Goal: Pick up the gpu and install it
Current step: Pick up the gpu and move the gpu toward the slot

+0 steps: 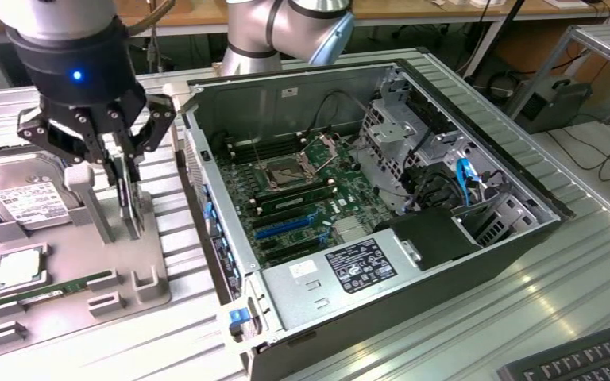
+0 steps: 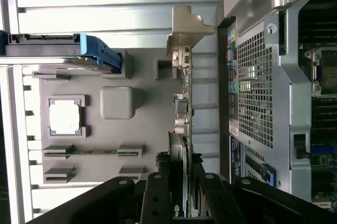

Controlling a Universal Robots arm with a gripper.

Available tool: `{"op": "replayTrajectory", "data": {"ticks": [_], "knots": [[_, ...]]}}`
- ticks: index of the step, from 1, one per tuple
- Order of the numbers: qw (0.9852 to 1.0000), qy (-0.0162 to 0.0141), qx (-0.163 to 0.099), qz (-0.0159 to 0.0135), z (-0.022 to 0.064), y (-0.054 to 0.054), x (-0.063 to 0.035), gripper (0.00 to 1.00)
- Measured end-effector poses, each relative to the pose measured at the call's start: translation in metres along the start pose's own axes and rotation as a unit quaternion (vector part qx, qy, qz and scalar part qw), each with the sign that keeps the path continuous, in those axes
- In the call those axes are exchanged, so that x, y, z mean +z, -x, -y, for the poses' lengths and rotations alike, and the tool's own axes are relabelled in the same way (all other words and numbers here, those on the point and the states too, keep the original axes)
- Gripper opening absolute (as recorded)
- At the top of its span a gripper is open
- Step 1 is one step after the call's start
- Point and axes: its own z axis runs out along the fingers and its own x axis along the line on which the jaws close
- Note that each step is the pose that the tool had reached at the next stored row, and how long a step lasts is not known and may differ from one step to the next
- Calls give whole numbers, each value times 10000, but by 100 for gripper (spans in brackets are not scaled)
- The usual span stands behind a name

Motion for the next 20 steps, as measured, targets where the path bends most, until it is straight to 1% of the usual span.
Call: {"op": "replayTrajectory", "data": {"ticks": [3,6,7,8,9,12,14,16,19,20], "knots": [[10000,5,0,-2,1,105,-164,26],[10000,9,0,-5,3,193,-297,26],[10000,12,0,-7,6,253,-382,26],[10000,14,0,-11,9,301,-443,26],[10000,19,1,-14,13,339,-484,26],[10000,48,1,-31,31,525,-667,26],[10000,63,1,-39,38,621,-759,26],[10000,73,2,-48,43,721,-831,26],[9999,82,2,-58,45,861,-884,26],[9999,85,2,-62,43,967,-885,26]]}}
